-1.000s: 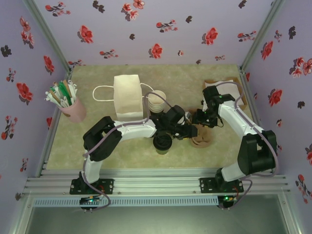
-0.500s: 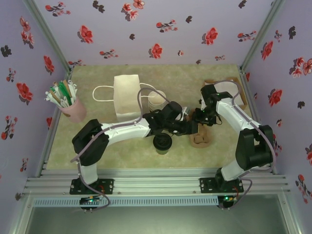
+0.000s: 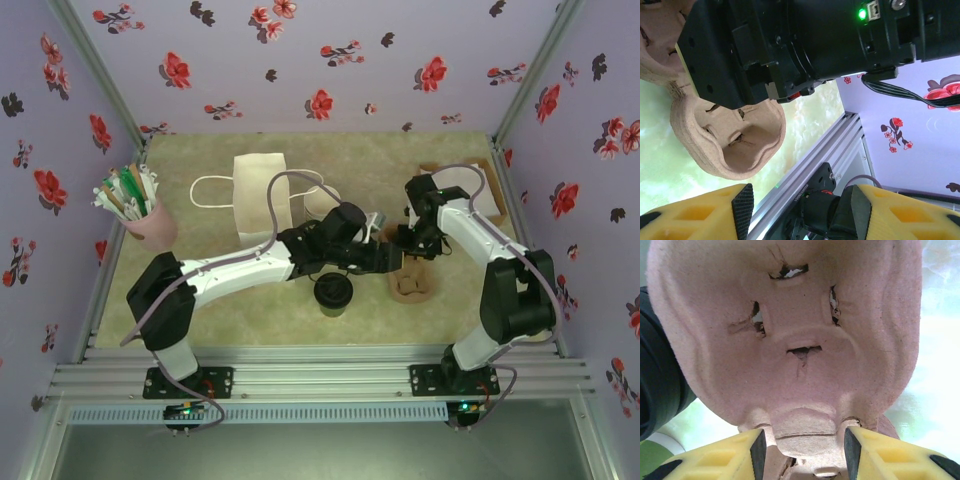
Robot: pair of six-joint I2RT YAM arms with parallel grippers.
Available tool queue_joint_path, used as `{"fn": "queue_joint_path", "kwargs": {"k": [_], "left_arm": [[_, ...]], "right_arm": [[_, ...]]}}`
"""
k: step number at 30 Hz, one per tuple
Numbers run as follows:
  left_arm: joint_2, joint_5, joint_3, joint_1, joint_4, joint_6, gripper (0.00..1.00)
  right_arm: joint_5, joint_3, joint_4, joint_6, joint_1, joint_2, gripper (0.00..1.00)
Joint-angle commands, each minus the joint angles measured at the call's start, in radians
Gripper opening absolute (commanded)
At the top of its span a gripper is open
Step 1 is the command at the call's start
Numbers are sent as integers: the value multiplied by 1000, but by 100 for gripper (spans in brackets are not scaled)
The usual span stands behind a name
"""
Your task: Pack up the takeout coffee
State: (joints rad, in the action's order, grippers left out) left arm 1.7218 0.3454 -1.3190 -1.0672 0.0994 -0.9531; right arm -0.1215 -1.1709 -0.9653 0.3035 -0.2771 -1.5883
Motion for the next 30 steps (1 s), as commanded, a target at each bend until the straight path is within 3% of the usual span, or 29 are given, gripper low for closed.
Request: {"fn": "queue_joint_path", "kwargs": {"k": [1,30], "left_arm": [[-27,-25,-14,-5,26,36,57],[-10,-16,-16,4,17,28,57]], "right_arm": [[56,-26,-41,-21,-11,-25,47],[69,-58,-49,-26,-46,-86,47]]}}
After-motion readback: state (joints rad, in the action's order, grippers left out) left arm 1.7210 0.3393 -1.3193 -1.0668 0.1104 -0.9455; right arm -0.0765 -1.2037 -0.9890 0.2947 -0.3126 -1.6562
